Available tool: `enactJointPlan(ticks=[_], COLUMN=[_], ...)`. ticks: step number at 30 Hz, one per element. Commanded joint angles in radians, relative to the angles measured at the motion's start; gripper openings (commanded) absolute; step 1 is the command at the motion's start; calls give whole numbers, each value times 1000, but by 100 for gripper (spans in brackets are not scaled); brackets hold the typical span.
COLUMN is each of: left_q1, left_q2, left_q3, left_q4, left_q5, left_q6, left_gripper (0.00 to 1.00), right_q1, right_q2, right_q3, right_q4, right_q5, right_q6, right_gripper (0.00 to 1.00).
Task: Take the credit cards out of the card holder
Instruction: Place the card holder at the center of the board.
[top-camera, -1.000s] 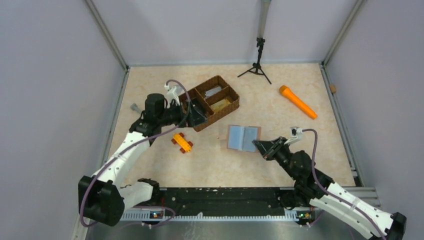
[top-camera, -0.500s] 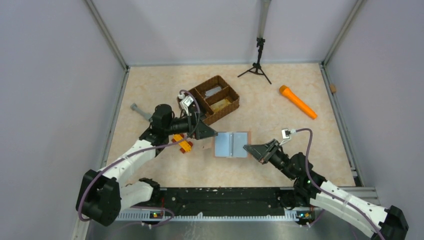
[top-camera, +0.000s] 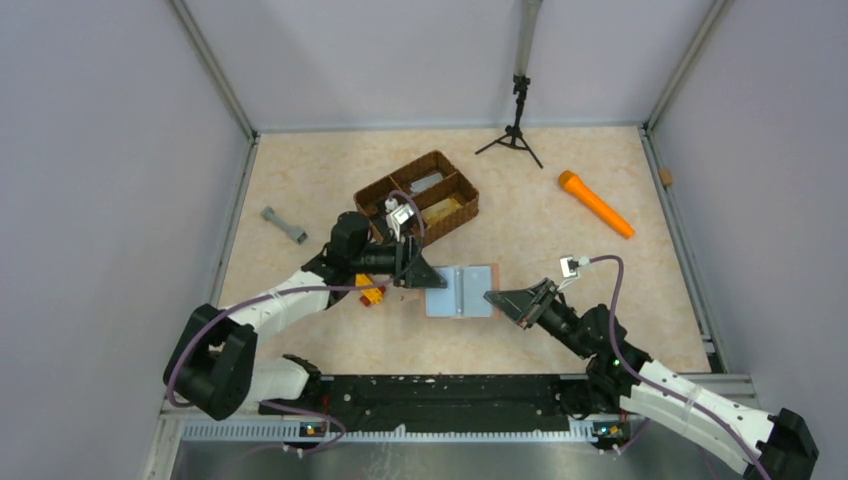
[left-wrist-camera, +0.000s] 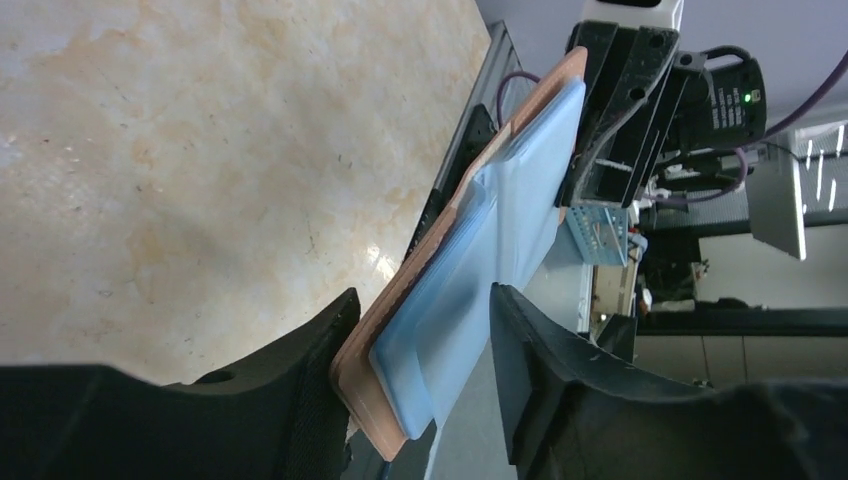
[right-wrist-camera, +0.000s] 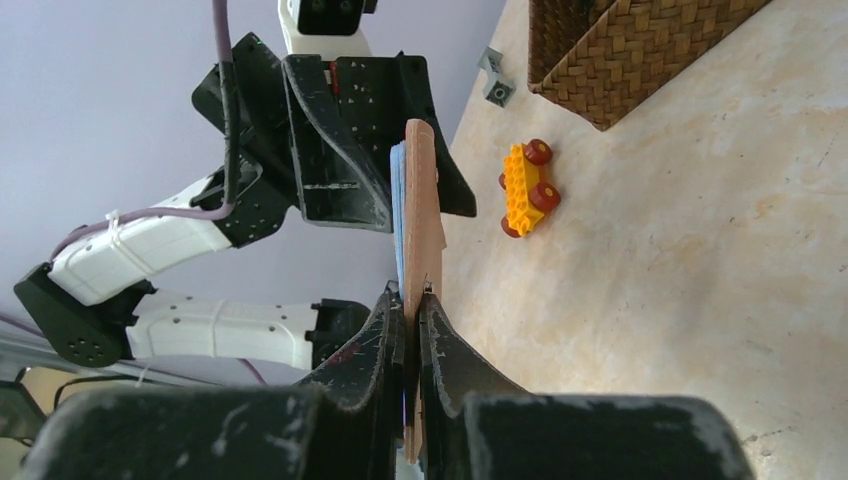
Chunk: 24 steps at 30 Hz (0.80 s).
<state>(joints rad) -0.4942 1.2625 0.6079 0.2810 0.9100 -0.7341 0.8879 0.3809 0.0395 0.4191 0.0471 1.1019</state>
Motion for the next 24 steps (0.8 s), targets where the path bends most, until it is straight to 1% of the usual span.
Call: enactJointPlan(ticks=[1,2,3,5,6,7,8,10,12,15,21,23,24], left_q1=[-17,-16,-17,-23,-32,-40,-54,-90,-116,-129,-139,-145,-148], left_q2=[41,48,53,71,84,100,116,150,183,243,343,357,362], left_q3=[44,50,57,59,59,59,61,71,76,78,61,64,65], left_q4=[18,-10,-38,-71,-74,-73,-72,-77,-78,-81,-40,-40,-43], left_q5=[63,49,30,-7,-22,-32,-41,-68,-108,-163,-228,-249,-258], left_q6=[45,64,83,106,110,113,115,118,117,107,73,74,75], left_gripper=[44,35,25,9,2,0,0,0,0,0,0,0,0], right_q1=[3,3,2,3,2,2,2,2,2,2,3,3,3], right_q2=[-2,-1,0,8,15,26,41,66,91,127,216,253,273], right_q3=[30,39,53,82,98,111,125,148,173,223,303,318,321], right_q4=[5,-35,-79,-176,-240,-272,-310,-389,-454,-549,-672,-666,-650], right_q5=[19,34,48,72,84,90,99,118,133,165,194,153,119], right_q6=[-34,-50,-69,-110,-128,-145,-159,-181,-206,-244,-296,-317,-330], right_gripper=[0,5,13,30,38,48,55,64,68,70,70,69,67])
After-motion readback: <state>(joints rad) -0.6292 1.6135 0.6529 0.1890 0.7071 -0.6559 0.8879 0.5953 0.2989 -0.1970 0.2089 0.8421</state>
